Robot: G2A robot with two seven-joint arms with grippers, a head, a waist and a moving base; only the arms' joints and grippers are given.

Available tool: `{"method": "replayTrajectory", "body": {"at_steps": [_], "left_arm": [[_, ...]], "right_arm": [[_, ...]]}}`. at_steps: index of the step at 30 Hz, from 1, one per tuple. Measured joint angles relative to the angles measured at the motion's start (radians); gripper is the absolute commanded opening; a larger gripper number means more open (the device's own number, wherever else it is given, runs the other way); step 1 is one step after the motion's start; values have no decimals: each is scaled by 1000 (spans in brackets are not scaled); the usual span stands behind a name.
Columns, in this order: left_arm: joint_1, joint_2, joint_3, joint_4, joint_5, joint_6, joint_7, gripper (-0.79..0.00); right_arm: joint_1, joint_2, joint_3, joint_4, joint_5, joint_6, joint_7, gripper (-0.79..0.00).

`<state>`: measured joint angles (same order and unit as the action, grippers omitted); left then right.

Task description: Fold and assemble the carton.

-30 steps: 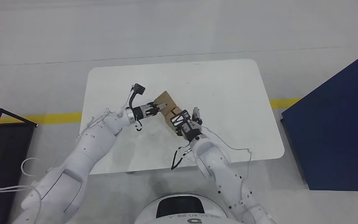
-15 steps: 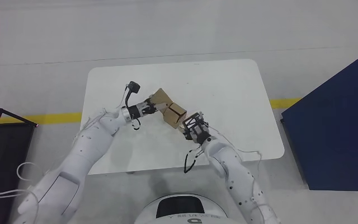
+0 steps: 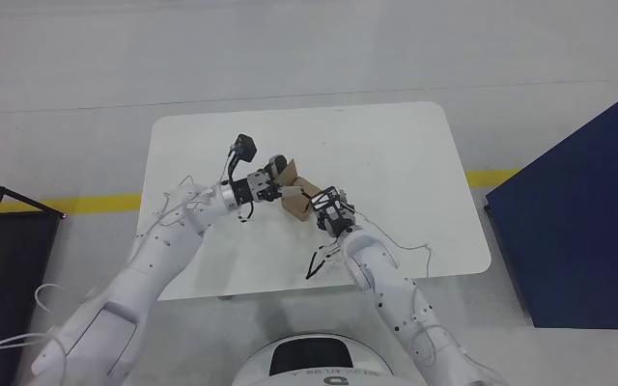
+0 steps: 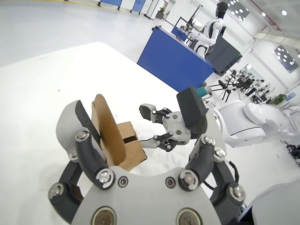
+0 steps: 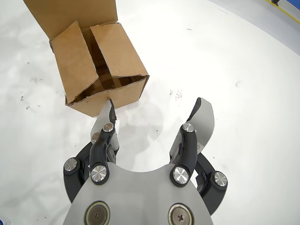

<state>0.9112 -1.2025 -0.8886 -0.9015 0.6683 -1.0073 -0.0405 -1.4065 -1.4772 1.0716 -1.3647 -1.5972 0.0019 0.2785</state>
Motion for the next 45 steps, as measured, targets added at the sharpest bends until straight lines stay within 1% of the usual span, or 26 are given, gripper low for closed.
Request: {"method": "replayTrajectory", "body": {"at_steps": [5, 8, 10, 15, 18, 20, 23, 25, 28, 32, 38, 41, 45], "left_arm": [[-23, -13, 29, 33, 35, -5, -8, 0], [-22, -13, 41, 35, 58, -5, 0, 0], [-25, -10, 45, 28, 84, -5, 11, 0], [-11, 0, 36, -29, 142, -5, 121, 0], [8, 9, 37, -89, 176, -5, 198, 0], [18, 15, 42, -109, 182, -5, 227, 0], [20, 24, 53, -101, 176, -5, 232, 0], [22, 31, 68, -90, 170, -5, 219, 0], [34, 41, 95, -92, 181, -5, 227, 0], [39, 47, 127, -97, 175, -5, 280, 0], [21, 60, 180, -77, 149, -5, 320, 0], [5, 60, 203, -41, 123, -5, 308, 0], [-23, 46, 238, 6, 73, -5, 255, 0]], "right_arm": [[-14, 7, 27, 9, 19, -15, -42, -249], [-7, 12, 53, 13, 49, -46, -56, -228], [-9, 15, 61, 13, 59, -64, -66, -231], [-5, 17, 61, 12, 71, -78, -75, -243], [3, 15, 48, 31, 74, -82, -81, -228], [11, 14, 41, 47, 80, -78, -90, -228], [19, 12, 39, 67, 101, -79, -107, -219], [30, 12, 52, 77, 135, -82, -115, -182], [55, 9, 63, 78, 191, -85, -101, -179], [70, 4, 58, 81, 249, -93, -106, -185], [87, 2, 46, 107, 276, -104, -99, -185], [94, -1, 32, 117, 280, -102, -98, -191], [93, -2, 27, 122, 289, -87, -112, -200]]}}
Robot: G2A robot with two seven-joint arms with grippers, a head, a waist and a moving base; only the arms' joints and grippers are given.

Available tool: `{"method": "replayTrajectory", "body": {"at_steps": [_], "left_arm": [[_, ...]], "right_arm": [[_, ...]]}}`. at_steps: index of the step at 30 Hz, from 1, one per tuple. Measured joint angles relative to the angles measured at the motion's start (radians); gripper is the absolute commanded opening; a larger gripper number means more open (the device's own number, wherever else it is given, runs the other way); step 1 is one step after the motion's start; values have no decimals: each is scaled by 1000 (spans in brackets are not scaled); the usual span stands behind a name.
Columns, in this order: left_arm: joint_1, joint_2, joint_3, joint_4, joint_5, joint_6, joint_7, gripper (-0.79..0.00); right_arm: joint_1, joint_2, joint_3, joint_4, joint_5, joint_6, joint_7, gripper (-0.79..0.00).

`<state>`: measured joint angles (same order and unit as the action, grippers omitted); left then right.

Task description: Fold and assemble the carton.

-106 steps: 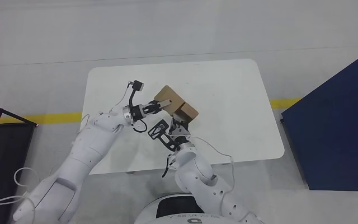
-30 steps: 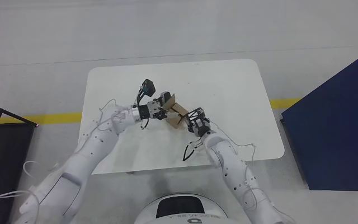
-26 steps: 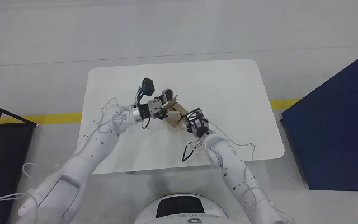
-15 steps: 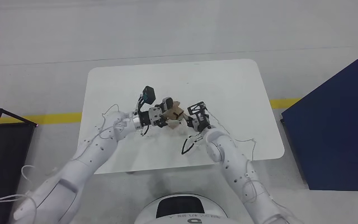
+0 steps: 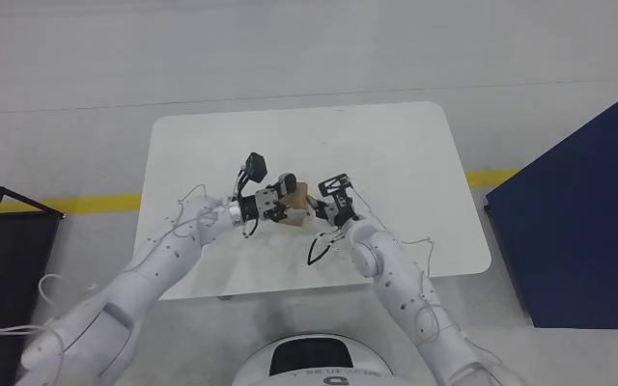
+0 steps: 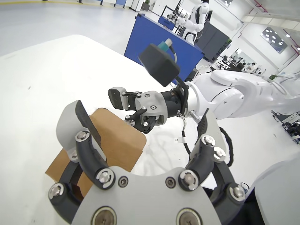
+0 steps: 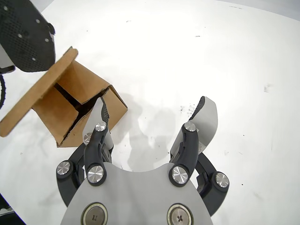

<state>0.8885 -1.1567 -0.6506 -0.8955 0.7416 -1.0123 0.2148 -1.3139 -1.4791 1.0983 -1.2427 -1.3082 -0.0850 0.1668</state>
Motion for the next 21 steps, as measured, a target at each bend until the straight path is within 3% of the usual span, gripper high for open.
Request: {"method": "replayTrajectory", "body": {"at_steps": [4, 14, 21], "left_arm": [[-15, -8, 22, 16, -28, 0, -6, 0], [-40, -22, 52, 61, -33, 0, -1, 0], [-49, -28, 66, 76, -35, 0, 15, 0]], "right_arm": [[-14, 4, 11, -15, 16, -14, -18, -200], [-75, 18, 55, -83, 73, -60, -103, -286], [-125, 33, 77, -152, 63, -122, -114, -280]]}}
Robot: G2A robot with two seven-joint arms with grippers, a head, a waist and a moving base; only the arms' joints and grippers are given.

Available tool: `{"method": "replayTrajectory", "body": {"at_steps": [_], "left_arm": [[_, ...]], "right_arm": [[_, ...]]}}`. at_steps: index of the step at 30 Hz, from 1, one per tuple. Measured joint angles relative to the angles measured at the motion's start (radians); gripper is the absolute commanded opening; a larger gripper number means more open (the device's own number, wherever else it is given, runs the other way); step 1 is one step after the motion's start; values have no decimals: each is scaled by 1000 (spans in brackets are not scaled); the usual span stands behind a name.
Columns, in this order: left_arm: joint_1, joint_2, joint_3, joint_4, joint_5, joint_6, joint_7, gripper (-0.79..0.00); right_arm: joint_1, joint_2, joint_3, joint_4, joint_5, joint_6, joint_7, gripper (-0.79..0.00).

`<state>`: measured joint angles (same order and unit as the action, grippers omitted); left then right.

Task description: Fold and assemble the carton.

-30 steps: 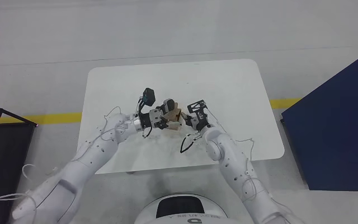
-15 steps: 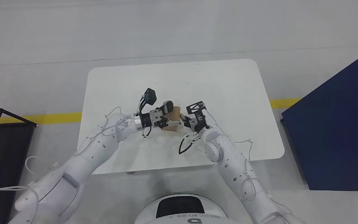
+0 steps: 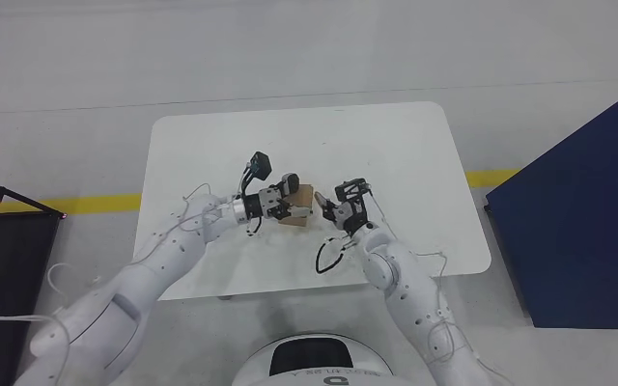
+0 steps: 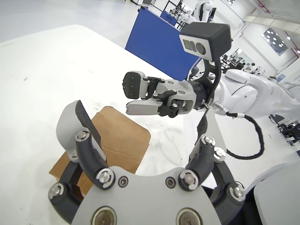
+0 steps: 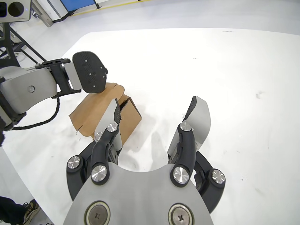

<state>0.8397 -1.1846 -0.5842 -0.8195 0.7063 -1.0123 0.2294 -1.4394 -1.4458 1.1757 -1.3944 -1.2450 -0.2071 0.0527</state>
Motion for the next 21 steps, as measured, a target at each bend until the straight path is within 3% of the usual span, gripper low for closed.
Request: {"method": "replayTrajectory", "body": {"at_steps": [21], "left_arm": [[-1, -5, 56, 21, -42, 0, 90, 0]], "right_arm": [[67, 2, -60, 51, 13, -36, 109, -314]]}}
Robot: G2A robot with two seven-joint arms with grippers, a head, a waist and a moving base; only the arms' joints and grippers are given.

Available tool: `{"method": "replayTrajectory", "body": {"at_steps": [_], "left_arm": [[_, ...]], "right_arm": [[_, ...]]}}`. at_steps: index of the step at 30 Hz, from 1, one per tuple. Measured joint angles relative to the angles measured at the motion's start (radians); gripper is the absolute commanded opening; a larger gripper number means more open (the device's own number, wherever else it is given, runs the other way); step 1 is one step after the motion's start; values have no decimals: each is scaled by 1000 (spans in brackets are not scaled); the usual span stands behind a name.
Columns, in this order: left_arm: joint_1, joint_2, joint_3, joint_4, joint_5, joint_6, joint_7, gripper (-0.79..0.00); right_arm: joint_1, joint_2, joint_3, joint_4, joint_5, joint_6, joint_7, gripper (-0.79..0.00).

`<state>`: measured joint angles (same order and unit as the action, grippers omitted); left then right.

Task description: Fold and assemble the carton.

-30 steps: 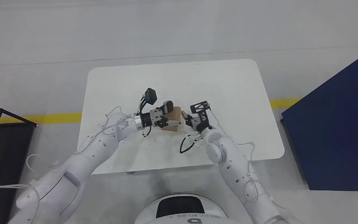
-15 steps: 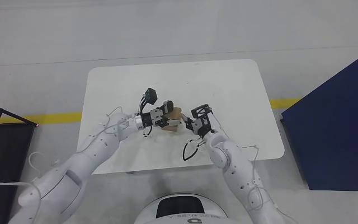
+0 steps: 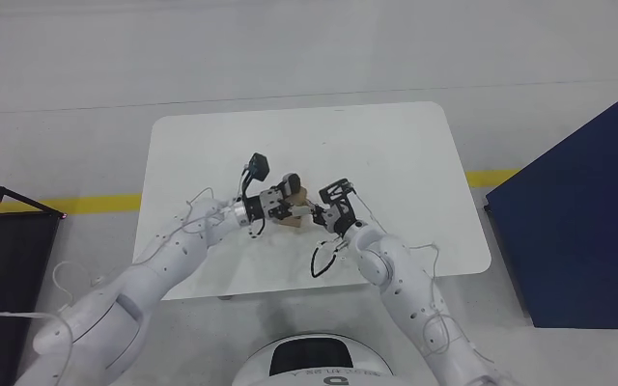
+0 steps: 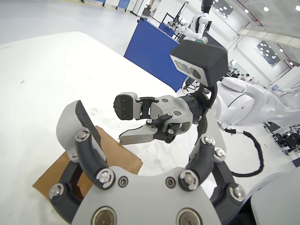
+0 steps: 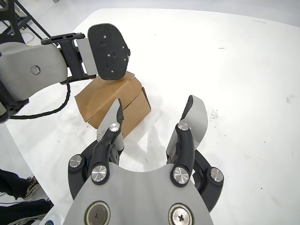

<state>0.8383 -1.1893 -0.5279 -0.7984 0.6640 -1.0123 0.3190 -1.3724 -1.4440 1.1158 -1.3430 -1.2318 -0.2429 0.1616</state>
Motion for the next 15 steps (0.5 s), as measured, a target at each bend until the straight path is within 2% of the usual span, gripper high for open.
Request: {"method": "replayTrajectory", "body": {"at_steps": [4, 9, 13, 15], "left_arm": [[-3, 3, 11, 3, -2, 0, 19, 0], [-7, 17, 6, 4, 7, 0, 81, 0], [0, 34, -4, 0, 13, 0, 136, 0], [2, 46, -10, 0, 21, 0, 160, 0]], "right_arm": [[12, 0, -4, 14, 9, 8, 7, -326], [15, 1, -12, 16, 9, 16, 5, -305], [17, 1, -20, 15, 7, 22, 2, -225], [18, 1, -19, 13, 13, 27, -5, -222]]}}
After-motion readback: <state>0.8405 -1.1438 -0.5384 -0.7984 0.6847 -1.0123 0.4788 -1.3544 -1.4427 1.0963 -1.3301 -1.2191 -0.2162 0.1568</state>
